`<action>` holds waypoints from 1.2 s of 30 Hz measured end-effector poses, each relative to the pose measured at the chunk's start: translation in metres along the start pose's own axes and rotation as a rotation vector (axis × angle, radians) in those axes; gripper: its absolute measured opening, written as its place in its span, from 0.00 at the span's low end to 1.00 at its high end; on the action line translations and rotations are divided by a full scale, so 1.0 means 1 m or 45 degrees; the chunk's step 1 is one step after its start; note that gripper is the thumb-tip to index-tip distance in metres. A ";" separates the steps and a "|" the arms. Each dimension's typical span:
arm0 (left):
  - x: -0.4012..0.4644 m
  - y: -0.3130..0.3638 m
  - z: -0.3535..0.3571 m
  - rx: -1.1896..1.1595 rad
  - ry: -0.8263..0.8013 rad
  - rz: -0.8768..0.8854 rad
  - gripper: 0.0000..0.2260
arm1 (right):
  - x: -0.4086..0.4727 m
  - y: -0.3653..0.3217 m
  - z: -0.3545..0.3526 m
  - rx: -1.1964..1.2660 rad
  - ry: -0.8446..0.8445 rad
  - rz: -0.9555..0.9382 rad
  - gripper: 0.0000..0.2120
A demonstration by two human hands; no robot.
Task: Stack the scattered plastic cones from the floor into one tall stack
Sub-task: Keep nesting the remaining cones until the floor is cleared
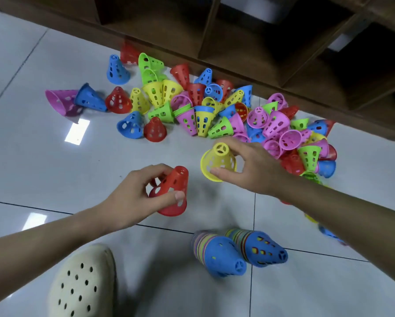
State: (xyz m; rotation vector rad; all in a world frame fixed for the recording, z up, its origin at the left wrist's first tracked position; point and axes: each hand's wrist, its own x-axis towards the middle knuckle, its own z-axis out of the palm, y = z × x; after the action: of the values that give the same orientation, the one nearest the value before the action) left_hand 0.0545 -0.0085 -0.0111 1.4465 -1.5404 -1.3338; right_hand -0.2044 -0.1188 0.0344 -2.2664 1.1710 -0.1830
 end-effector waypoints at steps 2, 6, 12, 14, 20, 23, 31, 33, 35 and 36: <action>-0.007 0.013 0.016 -0.046 -0.108 0.055 0.15 | -0.031 0.005 -0.014 0.047 -0.039 0.066 0.24; -0.022 0.030 0.053 -0.106 -0.307 0.220 0.17 | -0.095 0.010 -0.028 0.083 -0.035 0.097 0.24; -0.032 0.033 0.086 0.006 -0.476 0.420 0.22 | -0.165 0.020 -0.025 0.106 0.014 0.091 0.18; -0.034 0.030 0.093 0.045 -0.514 0.450 0.22 | -0.180 0.025 -0.020 0.116 0.011 0.128 0.18; -0.027 0.018 0.110 0.402 -0.576 0.648 0.25 | -0.201 0.033 -0.008 0.120 0.036 0.167 0.19; -0.025 0.012 0.107 0.445 -0.553 0.649 0.27 | -0.203 0.037 -0.003 0.114 0.034 0.156 0.21; -0.010 -0.009 0.066 0.568 -0.465 0.623 0.26 | -0.191 0.043 0.003 0.119 0.120 0.172 0.17; 0.000 -0.019 0.049 0.626 -0.409 0.575 0.25 | -0.178 0.043 0.005 0.139 0.144 0.175 0.15; 0.014 -0.028 0.030 0.696 -0.308 0.469 0.26 | -0.158 0.041 0.008 0.145 0.167 0.186 0.13; 0.021 -0.034 0.021 0.720 -0.246 0.405 0.27 | -0.147 0.040 0.010 0.155 0.185 0.203 0.11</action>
State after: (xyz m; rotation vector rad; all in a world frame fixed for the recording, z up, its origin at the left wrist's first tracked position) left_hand 0.0421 -0.0198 -0.0524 1.3256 -2.2960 -0.9051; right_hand -0.3183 -0.0171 0.0244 -2.0721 1.3704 -0.3516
